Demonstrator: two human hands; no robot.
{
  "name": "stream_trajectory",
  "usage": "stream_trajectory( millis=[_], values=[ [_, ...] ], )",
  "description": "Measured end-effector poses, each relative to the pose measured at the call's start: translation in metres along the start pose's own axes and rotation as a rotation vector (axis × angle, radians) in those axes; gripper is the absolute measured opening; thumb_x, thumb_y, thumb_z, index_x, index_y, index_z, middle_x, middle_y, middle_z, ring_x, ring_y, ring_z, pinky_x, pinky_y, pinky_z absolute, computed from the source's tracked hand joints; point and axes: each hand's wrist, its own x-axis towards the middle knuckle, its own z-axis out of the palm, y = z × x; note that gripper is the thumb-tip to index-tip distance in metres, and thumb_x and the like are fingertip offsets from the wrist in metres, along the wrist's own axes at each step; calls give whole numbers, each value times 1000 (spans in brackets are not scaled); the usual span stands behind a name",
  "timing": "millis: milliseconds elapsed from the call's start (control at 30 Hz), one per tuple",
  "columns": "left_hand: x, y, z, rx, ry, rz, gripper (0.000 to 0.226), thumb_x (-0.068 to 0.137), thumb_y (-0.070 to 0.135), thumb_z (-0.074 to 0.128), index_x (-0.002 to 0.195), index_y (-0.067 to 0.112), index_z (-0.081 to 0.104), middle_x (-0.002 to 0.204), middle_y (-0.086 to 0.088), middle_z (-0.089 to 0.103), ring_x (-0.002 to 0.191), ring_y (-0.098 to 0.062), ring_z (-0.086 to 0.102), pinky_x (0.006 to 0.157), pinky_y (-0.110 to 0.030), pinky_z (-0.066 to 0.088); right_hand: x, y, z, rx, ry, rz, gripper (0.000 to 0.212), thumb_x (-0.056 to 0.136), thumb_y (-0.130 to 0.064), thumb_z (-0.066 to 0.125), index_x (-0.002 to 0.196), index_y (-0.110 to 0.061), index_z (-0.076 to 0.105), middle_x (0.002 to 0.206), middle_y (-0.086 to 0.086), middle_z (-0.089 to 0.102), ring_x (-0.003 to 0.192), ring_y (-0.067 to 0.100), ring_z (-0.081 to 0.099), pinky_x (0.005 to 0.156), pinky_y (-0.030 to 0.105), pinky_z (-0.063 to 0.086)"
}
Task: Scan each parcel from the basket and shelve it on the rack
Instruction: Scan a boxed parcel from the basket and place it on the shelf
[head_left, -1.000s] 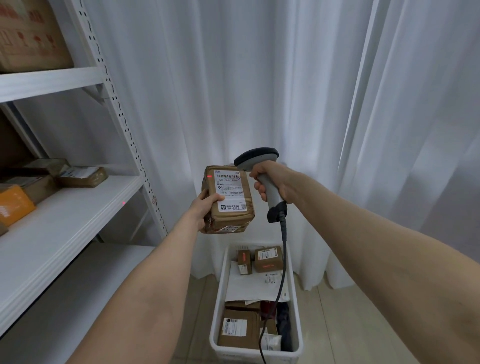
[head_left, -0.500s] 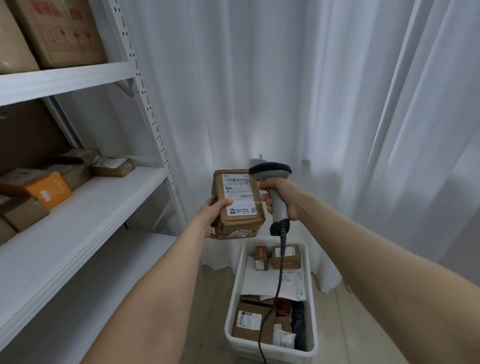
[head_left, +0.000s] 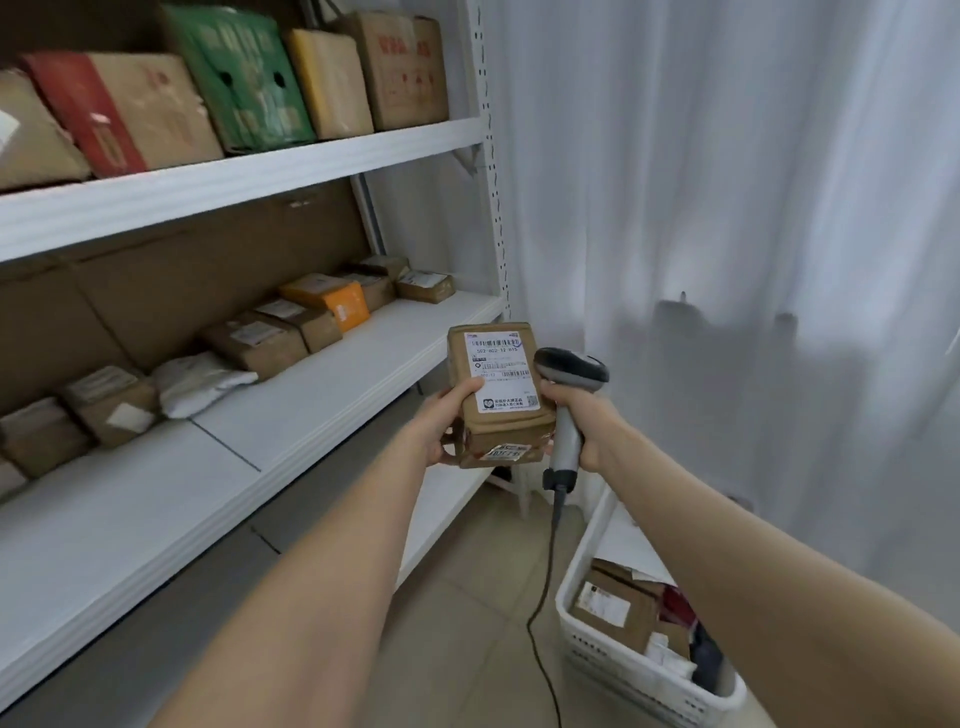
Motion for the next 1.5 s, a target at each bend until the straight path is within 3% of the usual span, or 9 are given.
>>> stream_trajectory(
  millis=[100,233,433,733,1000,1167,1267,1400,1500],
  values=[
    [-32,-5,-40,-44,68,5,59,74,59,68,123,28,57,108,-4,66,100,-25,59,84,-49,52,-17,14,40,-71,-3,-17,43,83,-9,73,122,-3,57,111,20,69,101,37,67,88,52,56],
    [-70,-9,-98,-65,147,11,58,73,56,70,121,28,58,105,-3,66,100,-24,61,87,-52,52,-29,32,92,-106,-57,-17,38,83,-4,70,119,-2,57,113,21,67,102,37,66,80,48,58],
    [-121,-21,-183,-98,247,-29,53,79,48,69,125,27,53,102,-2,63,92,-22,59,61,-39,53,-44,68,177,-154,-198,29,45,82,-7,71,124,-1,55,117,20,65,106,36,64,89,50,55],
    [-157,-58,-320,-210,513,-71,57,77,52,67,124,25,48,107,-8,59,97,-27,55,92,-56,46,-61,133,317,-212,-369,86,46,83,-12,73,124,-4,55,118,20,64,108,36,63,92,51,54],
    [-167,-90,-477,-329,646,-145,42,75,57,65,91,20,56,86,-7,63,80,-22,57,78,-39,46,-63,205,482,-186,-486,163,42,83,-12,71,122,-3,60,116,22,68,106,39,66,92,57,52],
    [-165,-103,-575,-414,736,-134,45,76,57,66,93,16,63,68,-4,72,73,-21,63,63,-31,46,-55,244,578,-203,-525,169,45,85,-17,72,125,-1,58,119,22,65,110,40,63,98,59,48],
    [-159,-112,-620,-438,829,-78,50,78,51,67,110,13,65,101,-10,72,84,-25,66,75,-34,53,-52,259,615,-277,-508,163,39,84,-14,70,118,-2,57,88,16,63,78,32,63,86,52,56],
    [-153,-117,-660,-482,867,-40,34,81,46,61,97,17,66,89,-6,70,68,-20,64,53,-27,46,-47,276,652,-306,-521,209,38,86,-20,70,119,-7,57,91,14,63,73,29,61,54,38,53],
    [-153,-125,-682,-544,845,-53,29,77,48,61,87,21,66,84,-3,66,72,-19,60,63,-27,46,-41,287,669,-314,-527,240,34,88,-22,68,117,-9,55,89,14,61,75,31,62,53,38,53]
  ],
)
